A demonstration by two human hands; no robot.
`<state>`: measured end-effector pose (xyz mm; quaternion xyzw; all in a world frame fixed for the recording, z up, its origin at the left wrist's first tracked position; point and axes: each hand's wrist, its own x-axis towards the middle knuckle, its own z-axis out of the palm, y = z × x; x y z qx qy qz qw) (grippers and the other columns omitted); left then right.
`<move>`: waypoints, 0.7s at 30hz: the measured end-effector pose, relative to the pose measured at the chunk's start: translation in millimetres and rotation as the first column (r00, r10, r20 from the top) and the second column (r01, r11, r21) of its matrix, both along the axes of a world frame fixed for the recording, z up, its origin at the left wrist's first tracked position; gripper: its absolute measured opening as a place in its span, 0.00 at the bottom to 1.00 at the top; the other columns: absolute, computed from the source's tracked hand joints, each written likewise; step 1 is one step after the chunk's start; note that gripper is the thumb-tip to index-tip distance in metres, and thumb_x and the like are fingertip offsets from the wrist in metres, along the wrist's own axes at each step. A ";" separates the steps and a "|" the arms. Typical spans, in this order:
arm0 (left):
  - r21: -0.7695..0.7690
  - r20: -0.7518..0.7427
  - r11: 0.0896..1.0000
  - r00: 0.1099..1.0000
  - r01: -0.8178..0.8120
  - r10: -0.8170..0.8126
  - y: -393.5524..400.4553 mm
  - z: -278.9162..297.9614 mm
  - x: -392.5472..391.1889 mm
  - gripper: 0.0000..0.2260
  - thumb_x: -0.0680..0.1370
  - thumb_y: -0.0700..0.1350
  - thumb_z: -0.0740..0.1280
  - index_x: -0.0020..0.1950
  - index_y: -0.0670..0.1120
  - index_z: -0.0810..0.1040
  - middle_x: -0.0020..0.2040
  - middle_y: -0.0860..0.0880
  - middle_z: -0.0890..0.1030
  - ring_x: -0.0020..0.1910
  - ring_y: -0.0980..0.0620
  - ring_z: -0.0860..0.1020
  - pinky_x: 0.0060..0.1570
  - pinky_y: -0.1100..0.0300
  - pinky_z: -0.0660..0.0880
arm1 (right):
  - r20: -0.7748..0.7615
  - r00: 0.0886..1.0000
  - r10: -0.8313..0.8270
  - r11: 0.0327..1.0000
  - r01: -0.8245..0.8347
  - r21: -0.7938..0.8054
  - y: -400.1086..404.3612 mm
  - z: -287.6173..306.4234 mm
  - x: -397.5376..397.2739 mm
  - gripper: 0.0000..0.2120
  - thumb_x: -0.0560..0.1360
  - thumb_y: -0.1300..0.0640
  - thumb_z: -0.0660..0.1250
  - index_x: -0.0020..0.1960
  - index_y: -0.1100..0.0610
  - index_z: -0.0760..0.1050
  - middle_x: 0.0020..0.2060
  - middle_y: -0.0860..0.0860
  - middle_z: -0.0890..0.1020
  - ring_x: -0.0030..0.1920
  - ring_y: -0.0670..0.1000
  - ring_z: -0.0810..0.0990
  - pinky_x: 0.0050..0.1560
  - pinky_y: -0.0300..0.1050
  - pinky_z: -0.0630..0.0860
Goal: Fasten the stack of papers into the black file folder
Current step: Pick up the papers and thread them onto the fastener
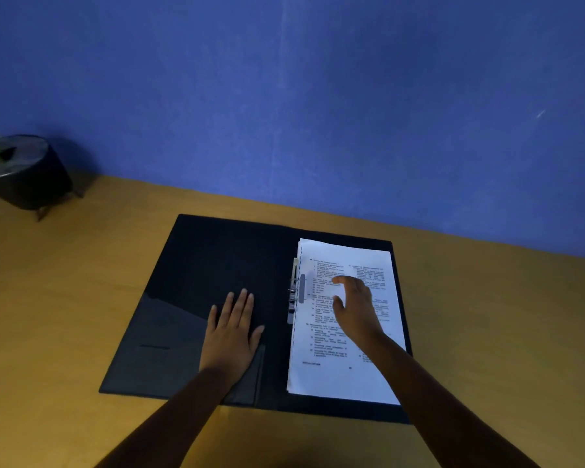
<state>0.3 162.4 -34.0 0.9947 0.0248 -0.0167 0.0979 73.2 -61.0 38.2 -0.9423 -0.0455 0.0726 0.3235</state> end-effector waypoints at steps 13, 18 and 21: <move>0.015 -0.081 1.000 0.997 0.001 0.000 0.7 -0.6 2.2 0.28 0.79 0.58 0.47 0.75 0.49 0.41 0.78 0.49 0.47 0.76 0.48 0.41 0.73 0.47 0.42 | -0.117 0.945 0.306 0.912 -0.326 -0.247 59.7 1.1 62.4 0.33 0.74 0.73 0.57 0.75 0.56 0.54 0.75 0.60 0.59 0.76 0.58 0.54 0.75 0.53 0.53; 0.009 -0.055 1.000 0.998 -0.001 0.002 -0.7 0.8 2.5 0.27 0.79 0.57 0.48 0.75 0.48 0.46 0.78 0.48 0.51 0.76 0.46 0.46 0.73 0.46 0.45 | -0.127 0.928 0.349 0.890 -0.371 -0.265 68.5 1.2 64.1 0.37 0.70 0.76 0.59 0.75 0.55 0.55 0.74 0.57 0.62 0.73 0.58 0.60 0.72 0.52 0.62; 0.030 -0.038 0.999 0.999 -0.012 0.013 -0.2 -1.4 2.1 0.28 0.78 0.58 0.43 0.75 0.48 0.47 0.77 0.48 0.52 0.76 0.47 0.47 0.72 0.47 0.44 | -0.058 0.934 0.353 0.899 -0.355 -0.257 70.2 8.0 59.7 0.36 0.70 0.75 0.59 0.74 0.55 0.57 0.73 0.57 0.64 0.72 0.57 0.63 0.69 0.51 0.66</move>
